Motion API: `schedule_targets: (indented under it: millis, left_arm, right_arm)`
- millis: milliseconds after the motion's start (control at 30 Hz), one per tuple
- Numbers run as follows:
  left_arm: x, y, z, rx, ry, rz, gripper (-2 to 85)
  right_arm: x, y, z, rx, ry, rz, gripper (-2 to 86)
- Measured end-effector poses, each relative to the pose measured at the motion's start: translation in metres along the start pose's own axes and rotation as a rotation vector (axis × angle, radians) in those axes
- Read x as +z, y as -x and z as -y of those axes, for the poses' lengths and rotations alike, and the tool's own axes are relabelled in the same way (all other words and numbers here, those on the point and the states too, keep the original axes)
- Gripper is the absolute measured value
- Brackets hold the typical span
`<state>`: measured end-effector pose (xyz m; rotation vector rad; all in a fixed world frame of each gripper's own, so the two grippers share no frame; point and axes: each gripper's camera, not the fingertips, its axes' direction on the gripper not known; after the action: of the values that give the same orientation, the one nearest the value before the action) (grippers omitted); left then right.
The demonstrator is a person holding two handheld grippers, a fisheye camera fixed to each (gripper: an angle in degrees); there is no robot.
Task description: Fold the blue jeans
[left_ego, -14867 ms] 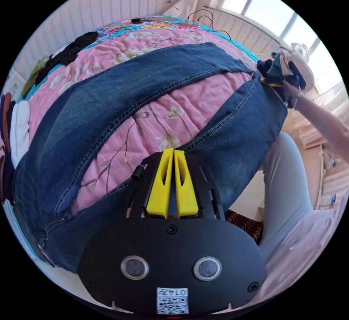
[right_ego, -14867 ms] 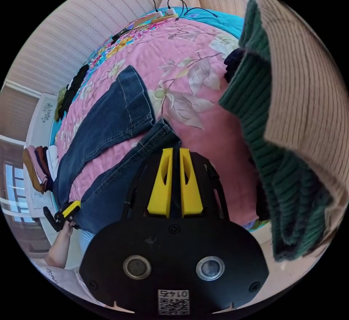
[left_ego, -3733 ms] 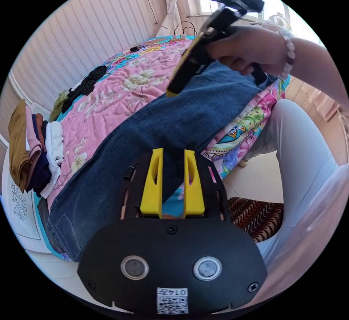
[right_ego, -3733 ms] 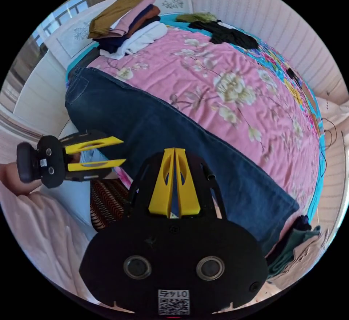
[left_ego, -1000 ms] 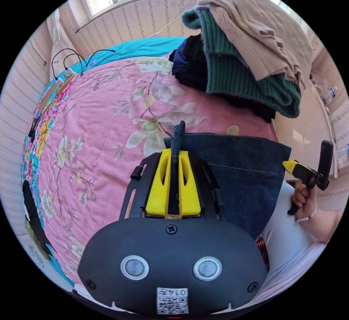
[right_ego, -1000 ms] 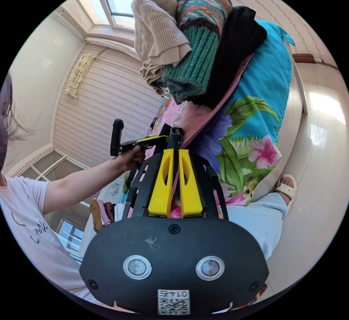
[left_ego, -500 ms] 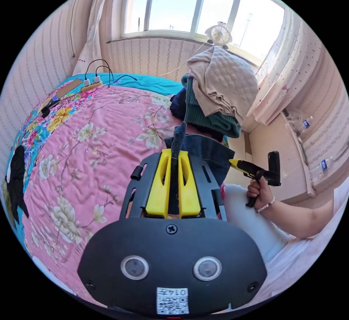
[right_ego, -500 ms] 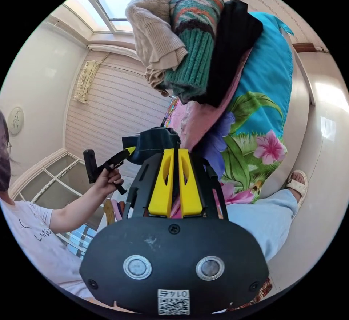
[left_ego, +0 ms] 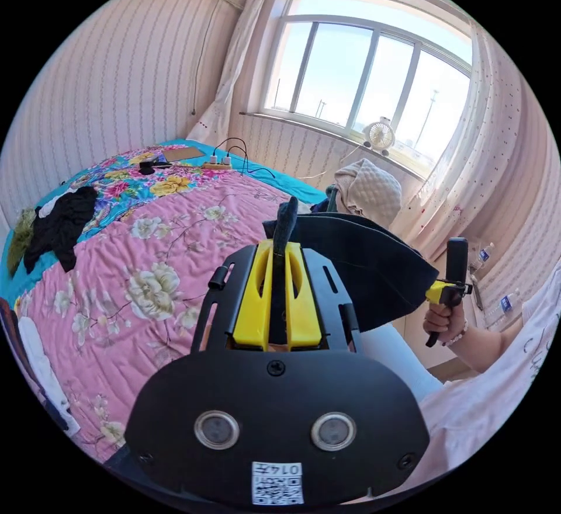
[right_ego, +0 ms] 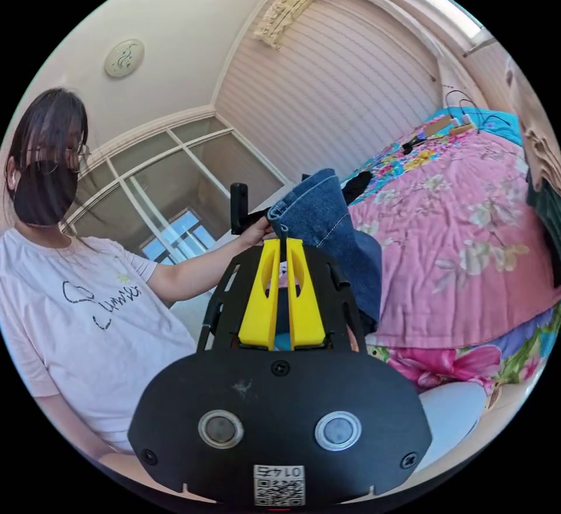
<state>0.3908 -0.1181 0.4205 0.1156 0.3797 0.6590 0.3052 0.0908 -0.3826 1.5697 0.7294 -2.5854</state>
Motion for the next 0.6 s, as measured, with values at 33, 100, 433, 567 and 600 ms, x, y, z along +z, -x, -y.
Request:
schedule_targets:
  millis: [33,100,433,567,600]
  left_arm:
    - [-0.027,0.012,-0.014,-0.028,-0.025,0.023,2.6]
    - [-0.067,0.032,-0.038,-0.078,-0.05,0.066,2.5]
    - [-0.31,0.161,-0.245,-0.538,-0.144,0.474,5.0]
    - [-0.383,0.173,-0.357,-0.78,-0.12,0.574,2.1]
    - [-0.397,0.169,-0.389,-0.824,-0.101,0.569,0.5]
  right_arm:
    - [0.03,0.014,0.0,-0.045,0.052,0.057,0.9]
    - [0.079,0.032,-0.002,-0.099,0.133,0.131,0.9]
    - [0.447,0.163,-0.082,-0.336,0.712,0.461,2.2]
    - [0.586,0.196,-0.178,-0.375,1.062,0.472,3.9]
    - [0.599,0.197,-0.191,-0.375,1.1,0.462,4.1]
